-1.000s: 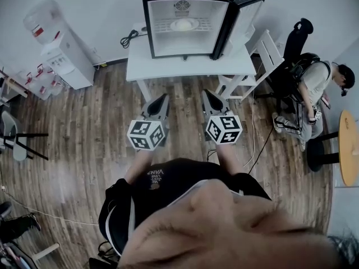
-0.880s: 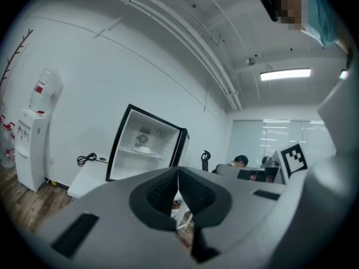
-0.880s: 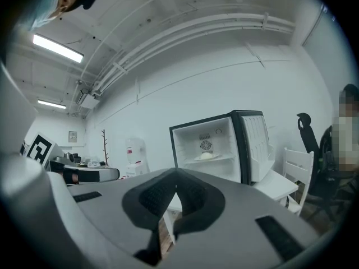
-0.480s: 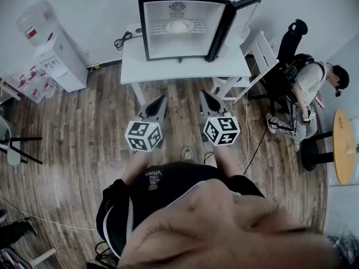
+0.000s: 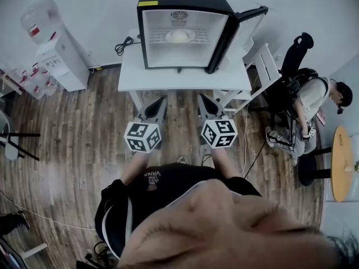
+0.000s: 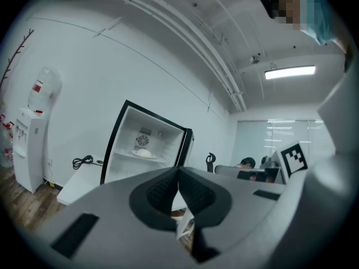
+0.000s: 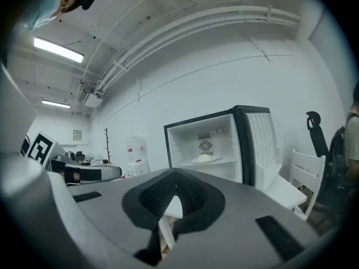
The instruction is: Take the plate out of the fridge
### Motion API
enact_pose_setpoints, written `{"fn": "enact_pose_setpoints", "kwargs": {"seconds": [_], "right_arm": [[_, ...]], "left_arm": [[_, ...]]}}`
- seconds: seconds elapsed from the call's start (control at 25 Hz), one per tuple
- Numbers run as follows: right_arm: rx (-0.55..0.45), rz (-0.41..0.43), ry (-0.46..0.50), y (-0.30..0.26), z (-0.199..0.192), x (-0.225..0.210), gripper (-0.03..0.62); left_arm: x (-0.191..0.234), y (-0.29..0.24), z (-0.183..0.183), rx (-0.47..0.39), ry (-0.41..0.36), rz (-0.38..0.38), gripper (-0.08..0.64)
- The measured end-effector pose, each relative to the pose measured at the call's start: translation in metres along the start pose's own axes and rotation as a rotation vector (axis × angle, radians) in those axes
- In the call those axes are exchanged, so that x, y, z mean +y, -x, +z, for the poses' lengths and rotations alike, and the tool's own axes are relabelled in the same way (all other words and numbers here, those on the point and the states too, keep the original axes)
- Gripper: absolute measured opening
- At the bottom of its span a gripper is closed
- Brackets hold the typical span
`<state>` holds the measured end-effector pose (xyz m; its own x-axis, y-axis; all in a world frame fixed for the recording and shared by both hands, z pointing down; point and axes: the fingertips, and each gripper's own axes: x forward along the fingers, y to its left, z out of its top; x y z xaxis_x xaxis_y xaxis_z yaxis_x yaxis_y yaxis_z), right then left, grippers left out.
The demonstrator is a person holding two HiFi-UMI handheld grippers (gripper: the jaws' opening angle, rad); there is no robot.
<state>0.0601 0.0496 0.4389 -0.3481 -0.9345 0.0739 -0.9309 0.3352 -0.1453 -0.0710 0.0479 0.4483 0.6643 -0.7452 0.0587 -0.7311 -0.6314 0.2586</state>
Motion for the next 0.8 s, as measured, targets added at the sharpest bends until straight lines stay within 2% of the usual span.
{"fn": "enact_pose_setpoints", "kwargs": {"seconds": [0.2,0.4,0.8], "right_arm": [[-0.001,0.031,-0.001,-0.017,0.004,-0.020,0.012],[0.005,0.067,-0.003,-0.032,0.006,-0.039,0.012],[0.024,0.128,-0.003,-0.051,0.005,-0.074,0.012]], "left_arm": [[0.003,-0.022,0.003,-0.012,-0.003,0.030,0.017],[0.006,-0.042,0.004,-0.030,0.027,0.066,0.017],[-0.004,-0.079,0.000,-0.034,0.010,0.110,0.017]]}}
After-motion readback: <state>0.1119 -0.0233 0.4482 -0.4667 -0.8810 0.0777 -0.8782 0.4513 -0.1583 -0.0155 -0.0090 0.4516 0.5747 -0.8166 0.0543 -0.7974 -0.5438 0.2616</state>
